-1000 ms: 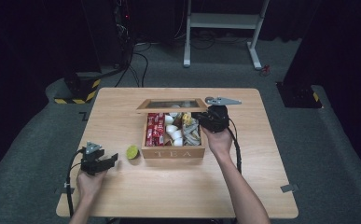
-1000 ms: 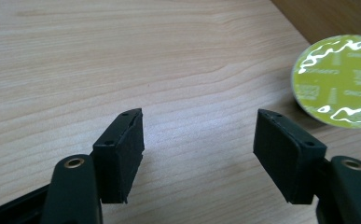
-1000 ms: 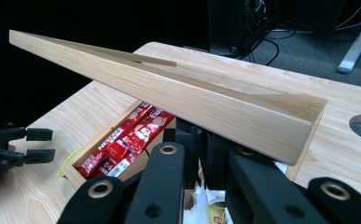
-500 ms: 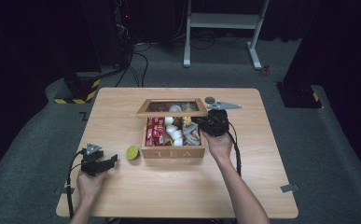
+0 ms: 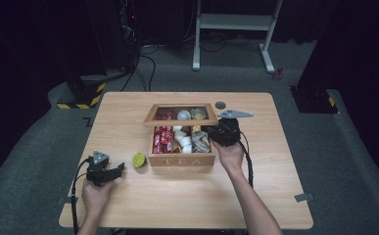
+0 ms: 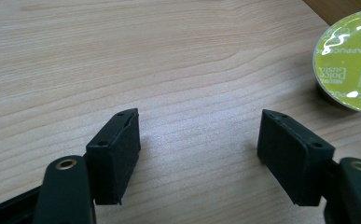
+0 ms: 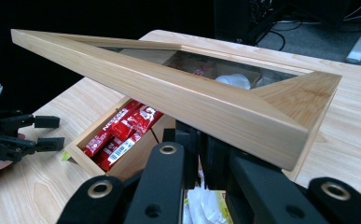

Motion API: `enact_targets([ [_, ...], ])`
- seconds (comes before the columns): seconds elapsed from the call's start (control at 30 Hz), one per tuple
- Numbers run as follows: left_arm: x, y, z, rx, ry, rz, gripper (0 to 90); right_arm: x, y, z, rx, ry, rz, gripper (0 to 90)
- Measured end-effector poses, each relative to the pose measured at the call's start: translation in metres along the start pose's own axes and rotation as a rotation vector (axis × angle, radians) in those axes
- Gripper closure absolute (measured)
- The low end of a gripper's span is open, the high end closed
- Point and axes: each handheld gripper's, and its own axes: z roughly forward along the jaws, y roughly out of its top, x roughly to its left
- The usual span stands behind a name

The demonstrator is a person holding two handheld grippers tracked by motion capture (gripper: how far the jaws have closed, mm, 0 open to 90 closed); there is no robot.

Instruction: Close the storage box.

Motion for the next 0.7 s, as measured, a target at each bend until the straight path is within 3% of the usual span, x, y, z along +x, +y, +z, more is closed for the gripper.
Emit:
enact_targets([
  [0.7, 0.0, 0.0, 0.0, 0.0, 0.0, 0.0, 30.1, 0.001, -0.029, 0.003, 0.042, 0.018, 0.009, 86.3],
])
